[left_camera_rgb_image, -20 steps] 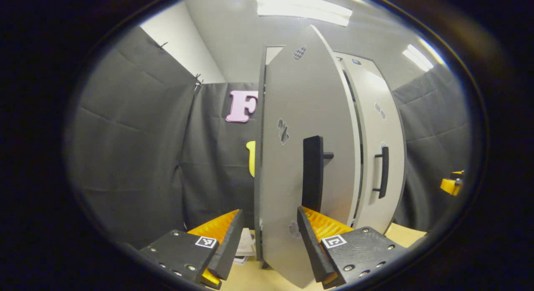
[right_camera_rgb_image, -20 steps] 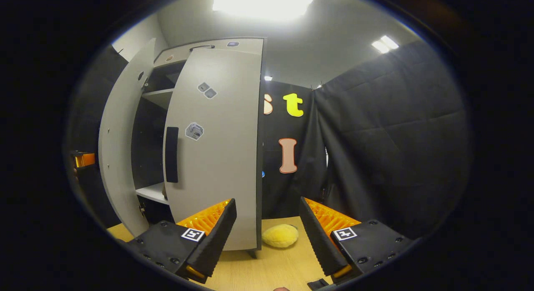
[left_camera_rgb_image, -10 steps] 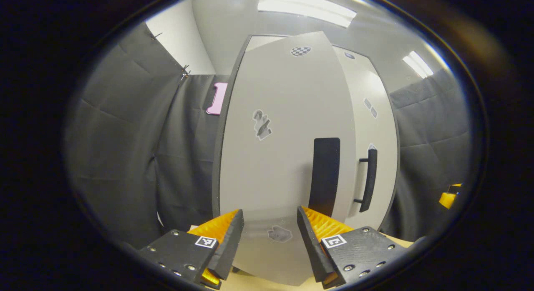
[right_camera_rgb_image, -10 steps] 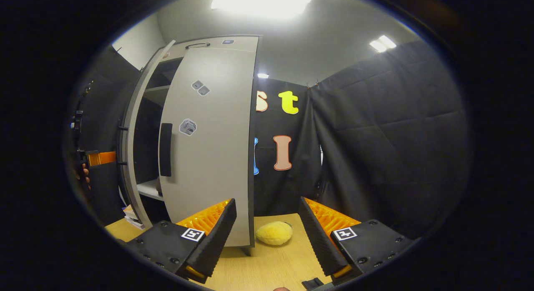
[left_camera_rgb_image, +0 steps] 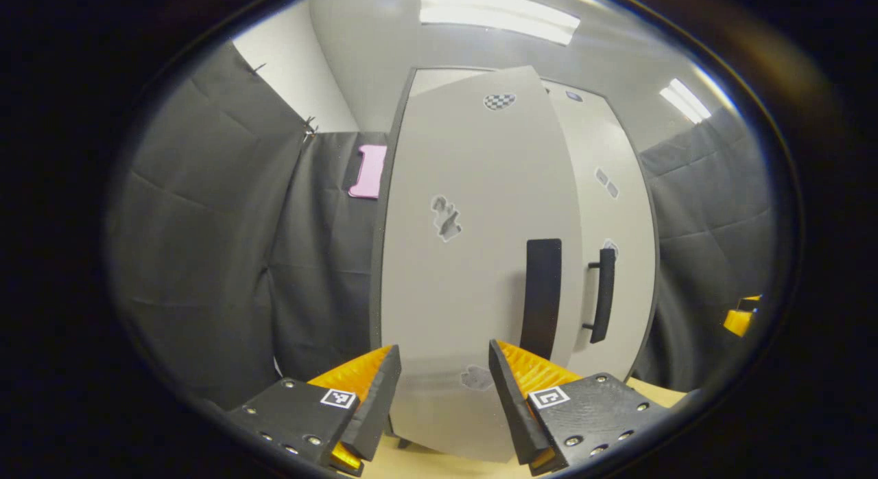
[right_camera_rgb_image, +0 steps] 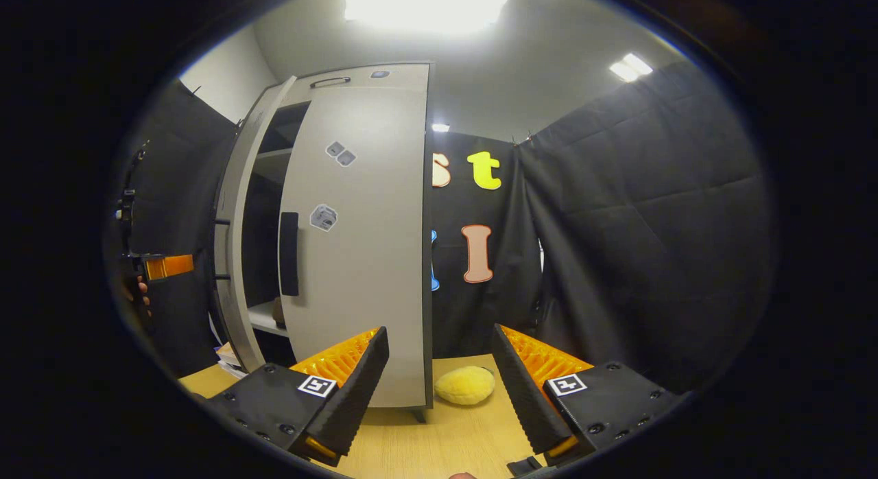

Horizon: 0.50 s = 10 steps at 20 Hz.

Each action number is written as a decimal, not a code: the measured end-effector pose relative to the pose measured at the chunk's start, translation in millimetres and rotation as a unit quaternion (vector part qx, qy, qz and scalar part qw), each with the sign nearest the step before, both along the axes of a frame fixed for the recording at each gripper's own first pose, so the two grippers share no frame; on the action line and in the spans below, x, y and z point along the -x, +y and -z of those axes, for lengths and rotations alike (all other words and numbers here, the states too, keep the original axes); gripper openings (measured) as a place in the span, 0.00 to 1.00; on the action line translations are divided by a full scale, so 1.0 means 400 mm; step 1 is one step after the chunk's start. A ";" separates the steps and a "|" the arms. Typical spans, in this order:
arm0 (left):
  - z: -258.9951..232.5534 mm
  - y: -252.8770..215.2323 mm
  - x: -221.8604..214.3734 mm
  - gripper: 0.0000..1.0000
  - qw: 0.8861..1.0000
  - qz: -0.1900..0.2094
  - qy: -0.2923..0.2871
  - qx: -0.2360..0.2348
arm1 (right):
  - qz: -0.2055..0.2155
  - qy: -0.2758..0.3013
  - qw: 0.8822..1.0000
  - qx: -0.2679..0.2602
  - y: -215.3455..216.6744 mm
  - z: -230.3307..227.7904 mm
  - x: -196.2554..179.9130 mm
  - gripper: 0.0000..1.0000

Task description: Grab one shoe with the right hand and put it into the shoe cabinet, grab the other shoe with the left hand and put it into the shoe cabinet; then close the right door with the right hand and the left door with the left hand.

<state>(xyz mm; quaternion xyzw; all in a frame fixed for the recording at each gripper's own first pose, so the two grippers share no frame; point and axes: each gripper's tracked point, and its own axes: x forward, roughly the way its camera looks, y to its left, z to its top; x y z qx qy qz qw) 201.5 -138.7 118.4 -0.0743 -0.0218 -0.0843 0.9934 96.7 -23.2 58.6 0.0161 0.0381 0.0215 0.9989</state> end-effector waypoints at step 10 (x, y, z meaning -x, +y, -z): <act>-0.008 0.184 0.208 0.80 0.999 -0.040 0.009 -0.031 | -0.023 -0.011 1.000 -0.011 0.012 -0.041 0.075 0.96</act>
